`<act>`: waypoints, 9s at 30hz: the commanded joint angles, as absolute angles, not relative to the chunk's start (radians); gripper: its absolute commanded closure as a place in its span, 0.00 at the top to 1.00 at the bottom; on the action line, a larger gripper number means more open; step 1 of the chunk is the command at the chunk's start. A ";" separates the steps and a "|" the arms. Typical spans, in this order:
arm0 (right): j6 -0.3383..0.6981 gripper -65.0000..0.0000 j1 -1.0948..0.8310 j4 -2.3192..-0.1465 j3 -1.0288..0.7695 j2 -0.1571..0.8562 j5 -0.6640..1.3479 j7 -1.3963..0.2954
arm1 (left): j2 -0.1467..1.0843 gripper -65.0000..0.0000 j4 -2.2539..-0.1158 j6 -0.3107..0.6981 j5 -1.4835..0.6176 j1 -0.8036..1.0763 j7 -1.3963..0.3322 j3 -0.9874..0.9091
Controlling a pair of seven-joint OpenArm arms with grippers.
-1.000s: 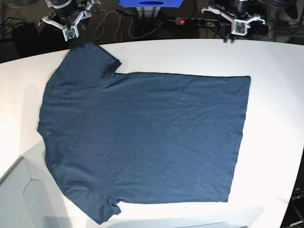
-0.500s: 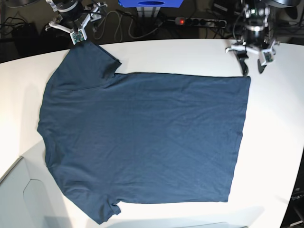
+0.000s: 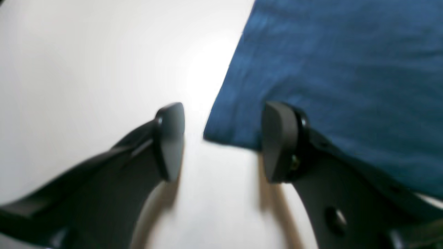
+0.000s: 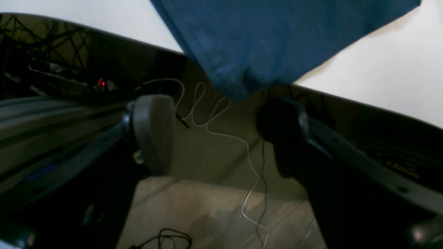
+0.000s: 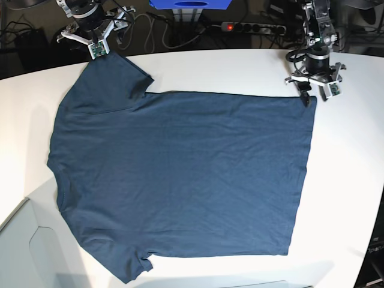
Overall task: Fold the T-shirt properly
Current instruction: 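Grasp the shirt's collar-edge corners with the left and right grippers, then lift the collar edge and fold it over toward the hem, then drag the held collar edge back toward the robot, flattening the shirt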
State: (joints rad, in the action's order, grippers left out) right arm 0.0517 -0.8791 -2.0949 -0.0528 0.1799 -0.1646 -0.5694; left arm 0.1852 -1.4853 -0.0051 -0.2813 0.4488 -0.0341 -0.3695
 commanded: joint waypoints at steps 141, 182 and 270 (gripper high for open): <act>0.208 0.00 0.018 -1.693 -0.223 0.153 -0.163 -0.555 | 0.145 0.00 -1.666 -0.007 -0.274 0.163 -0.269 -0.426; 0.208 0.00 0.274 -1.457 -0.147 0.170 -0.162 -0.544 | 0.165 0.00 -1.432 -0.007 -0.274 -0.036 -0.268 -0.415; 0.343 0.00 0.148 -1.296 -0.389 0.274 -0.163 -0.575 | 0.119 0.00 -1.475 -0.007 -0.285 0.062 -0.371 -0.510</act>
State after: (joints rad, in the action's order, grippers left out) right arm 0.3401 0.1265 -1.2724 -0.3828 0.2516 -0.1581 -0.5964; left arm 0.1028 -1.4513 -0.0032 -0.2836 0.0757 -0.4023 -0.5068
